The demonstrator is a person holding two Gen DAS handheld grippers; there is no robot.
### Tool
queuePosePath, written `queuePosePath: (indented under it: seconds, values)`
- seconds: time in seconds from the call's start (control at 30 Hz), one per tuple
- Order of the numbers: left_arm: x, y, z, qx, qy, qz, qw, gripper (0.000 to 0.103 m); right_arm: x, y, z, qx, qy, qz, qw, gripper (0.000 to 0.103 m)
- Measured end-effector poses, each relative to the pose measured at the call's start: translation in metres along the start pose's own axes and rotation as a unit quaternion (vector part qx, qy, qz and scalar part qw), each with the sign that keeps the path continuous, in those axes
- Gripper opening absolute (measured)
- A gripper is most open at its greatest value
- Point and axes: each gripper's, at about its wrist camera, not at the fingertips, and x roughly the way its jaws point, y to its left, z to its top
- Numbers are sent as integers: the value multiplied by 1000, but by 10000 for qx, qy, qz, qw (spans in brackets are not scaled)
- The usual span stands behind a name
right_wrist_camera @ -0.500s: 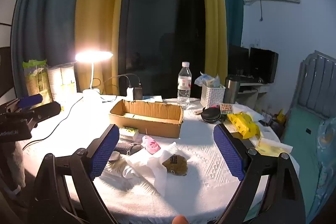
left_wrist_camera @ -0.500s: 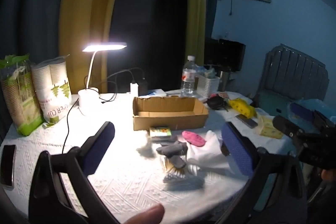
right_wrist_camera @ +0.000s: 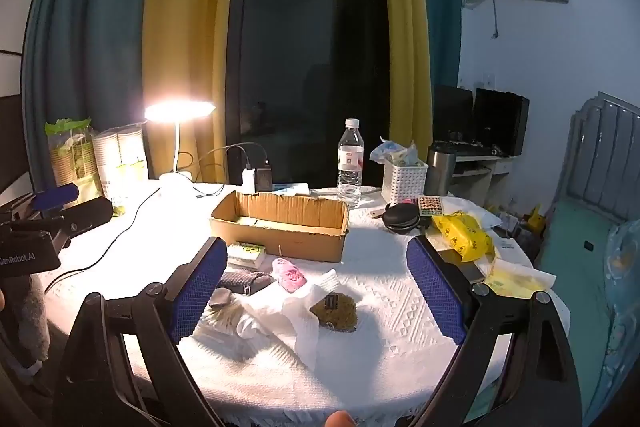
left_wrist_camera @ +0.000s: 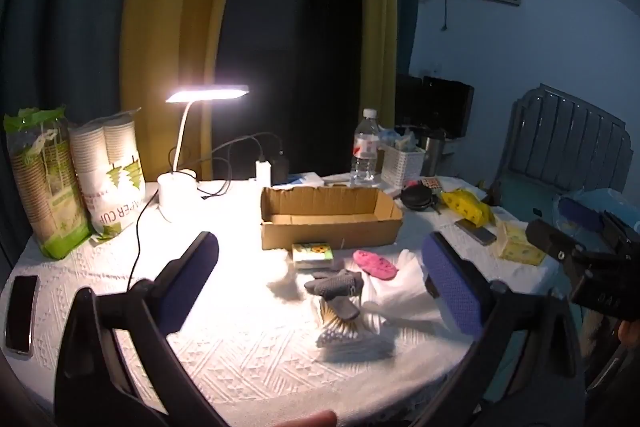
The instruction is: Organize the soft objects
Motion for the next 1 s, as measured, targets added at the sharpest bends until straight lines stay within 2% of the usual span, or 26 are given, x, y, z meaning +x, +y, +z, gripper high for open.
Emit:
queuePosePath:
  seconds: [1.0]
  values:
    - [-2,3,-3,70,19,11,10000,102,0,2,-5,-3,32,28,10000,93]
